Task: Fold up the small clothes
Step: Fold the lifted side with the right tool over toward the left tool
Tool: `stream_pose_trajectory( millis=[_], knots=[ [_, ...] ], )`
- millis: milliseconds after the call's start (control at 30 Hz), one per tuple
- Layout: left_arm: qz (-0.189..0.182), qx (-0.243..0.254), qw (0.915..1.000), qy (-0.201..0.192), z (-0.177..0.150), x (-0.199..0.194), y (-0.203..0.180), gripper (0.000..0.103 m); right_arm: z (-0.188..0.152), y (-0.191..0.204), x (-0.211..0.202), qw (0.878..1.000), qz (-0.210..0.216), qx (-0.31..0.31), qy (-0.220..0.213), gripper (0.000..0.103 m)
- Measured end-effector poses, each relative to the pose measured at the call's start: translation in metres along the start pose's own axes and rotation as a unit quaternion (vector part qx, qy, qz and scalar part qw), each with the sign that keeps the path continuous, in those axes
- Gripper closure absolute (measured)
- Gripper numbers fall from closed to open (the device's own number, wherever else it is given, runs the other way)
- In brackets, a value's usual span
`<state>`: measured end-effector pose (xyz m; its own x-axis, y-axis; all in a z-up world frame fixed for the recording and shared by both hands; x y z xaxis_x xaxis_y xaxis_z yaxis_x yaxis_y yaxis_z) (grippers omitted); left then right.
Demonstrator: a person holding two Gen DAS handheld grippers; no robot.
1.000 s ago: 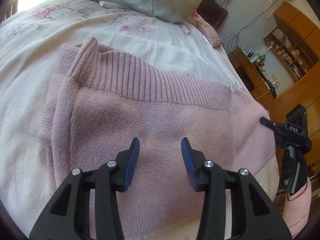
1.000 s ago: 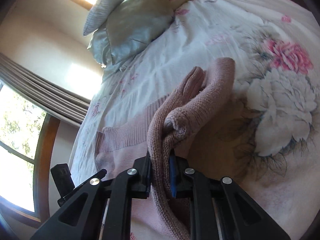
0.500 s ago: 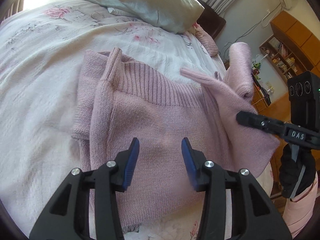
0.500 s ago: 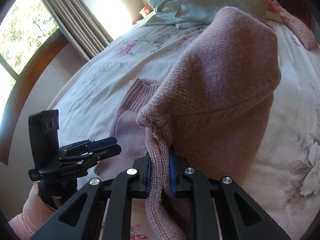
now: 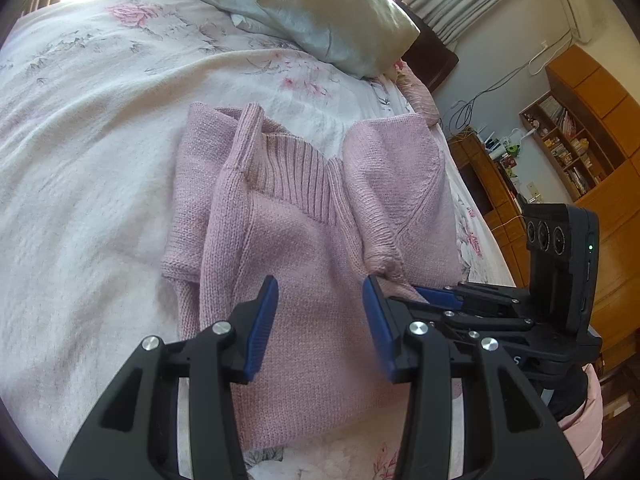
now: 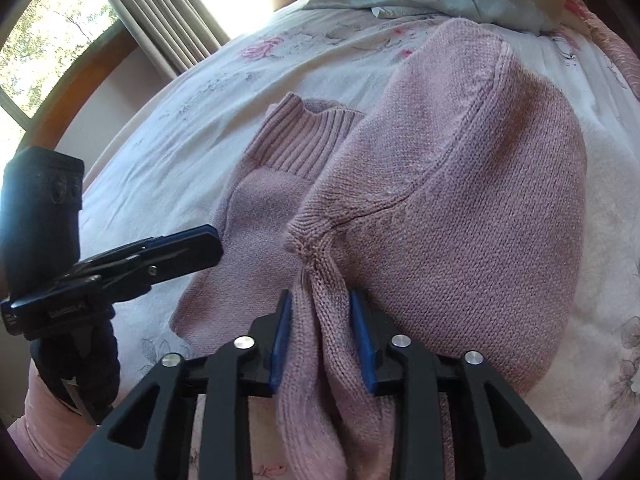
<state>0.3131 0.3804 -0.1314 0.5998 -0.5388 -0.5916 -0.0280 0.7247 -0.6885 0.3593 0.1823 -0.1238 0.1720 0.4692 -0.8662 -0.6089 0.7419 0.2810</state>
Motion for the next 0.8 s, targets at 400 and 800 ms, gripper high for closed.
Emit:
stream_pose_trajectory(
  millis=[400,800],
  knots=[
    [-0.008,-0.012,0.9998,0.016,0.006,0.001,-0.011,0.06,-0.061,0.05,-0.047,0.992,-0.04,-0.111,-0.036,0.037],
    [-0.021,-0.031,0.9976,0.058,0.005,0.027,-0.016,0.056,-0.082,0.072,-0.004,0.966,-0.143,-0.214,-0.016,0.05]
  ],
)
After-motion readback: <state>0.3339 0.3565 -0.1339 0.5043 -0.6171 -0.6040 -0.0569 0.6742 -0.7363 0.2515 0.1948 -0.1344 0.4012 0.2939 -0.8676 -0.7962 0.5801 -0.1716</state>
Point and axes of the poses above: each gripper's, at about its wrist camera, not at the fingertips, and x roughly the way its jaws point, y to its left, z to its top, the point moved 2 cm from there along x, roughly the way its jaws point, and after that the axes turned 6 degrees about -x, right-handed, at the moved point
